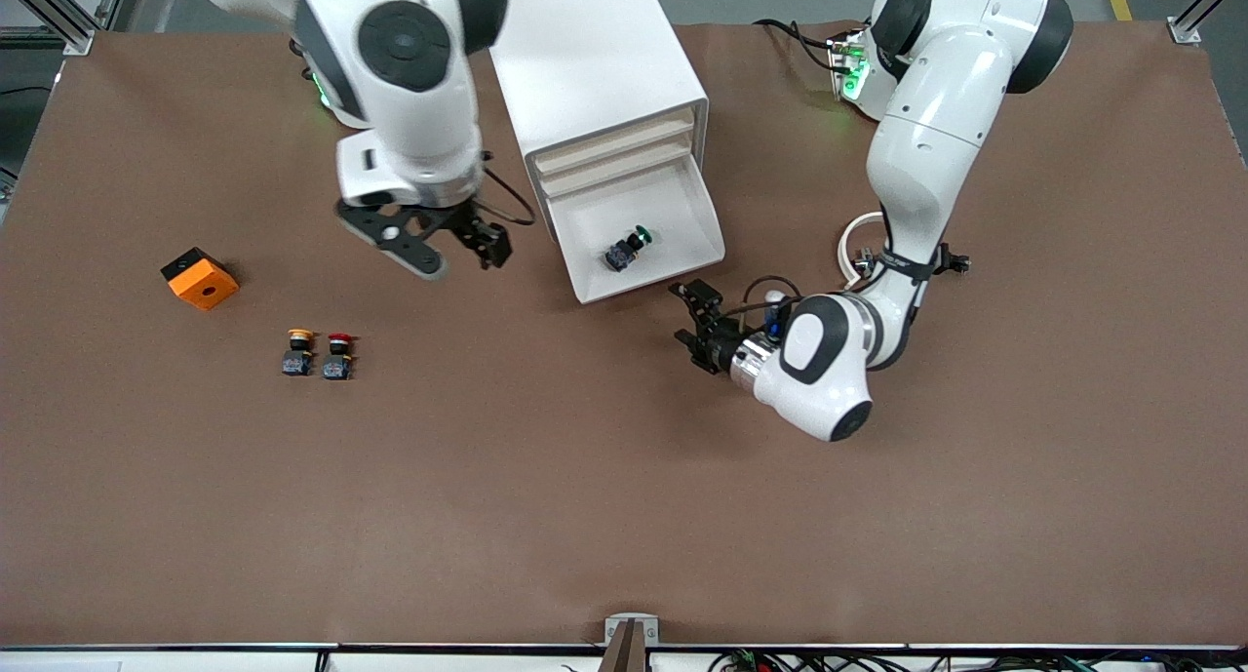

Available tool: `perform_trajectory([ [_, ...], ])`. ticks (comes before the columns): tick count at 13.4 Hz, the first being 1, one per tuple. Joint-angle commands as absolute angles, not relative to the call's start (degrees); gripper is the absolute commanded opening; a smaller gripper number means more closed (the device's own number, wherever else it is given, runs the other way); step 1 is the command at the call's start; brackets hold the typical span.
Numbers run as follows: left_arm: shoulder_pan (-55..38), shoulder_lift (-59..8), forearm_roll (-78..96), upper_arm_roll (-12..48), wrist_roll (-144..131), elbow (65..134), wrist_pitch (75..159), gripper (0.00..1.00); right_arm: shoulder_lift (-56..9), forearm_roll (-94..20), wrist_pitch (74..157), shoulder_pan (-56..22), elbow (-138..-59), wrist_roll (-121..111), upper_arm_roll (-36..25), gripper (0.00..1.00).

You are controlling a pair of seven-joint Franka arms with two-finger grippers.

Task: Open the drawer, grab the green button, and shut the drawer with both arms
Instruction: 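Reach the right gripper into the open drawer toward the green button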

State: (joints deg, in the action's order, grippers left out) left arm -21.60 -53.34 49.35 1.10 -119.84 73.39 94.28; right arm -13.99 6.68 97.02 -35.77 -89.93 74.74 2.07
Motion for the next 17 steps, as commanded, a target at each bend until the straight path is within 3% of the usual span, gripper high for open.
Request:
perform_trajectory([
  [1, -22.84, -51.25, 40.75, -3.67, -117.78, 70.94, 95.35, 1.0, -18.18, 5.11, 100.35, -38.84, -87.54, 84.6, 1.58, 1.0],
  [6, -22.24, -48.7, 23.94, -7.99, -107.45, 70.84, 97.47, 1.0, -23.19, -10.18, 109.85, -39.2, -87.54, 88.42, 1.58, 1.0],
  [10, -22.15, -46.85, 6.55, -8.96, -83.38, 70.93, 98.69, 1.0, -27.24, -10.63, 111.71, -41.13, -87.63, 90.26, 1.58, 1.0],
  [13, -21.27, -43.26, 2.64, -8.7, -60.55, 71.45, 100.98, 1.0, -30.05, -10.72, 111.71, -43.06, -87.71, 90.26, 1.58, 1.0],
  [17, -21.0, -34.48, 2.55, -8.17, -44.42, 78.72, 103.35, 1.0, -32.86, -12.22, 113.11, -45.7, -88.15, 89.56, 1.58, 1.0],
])
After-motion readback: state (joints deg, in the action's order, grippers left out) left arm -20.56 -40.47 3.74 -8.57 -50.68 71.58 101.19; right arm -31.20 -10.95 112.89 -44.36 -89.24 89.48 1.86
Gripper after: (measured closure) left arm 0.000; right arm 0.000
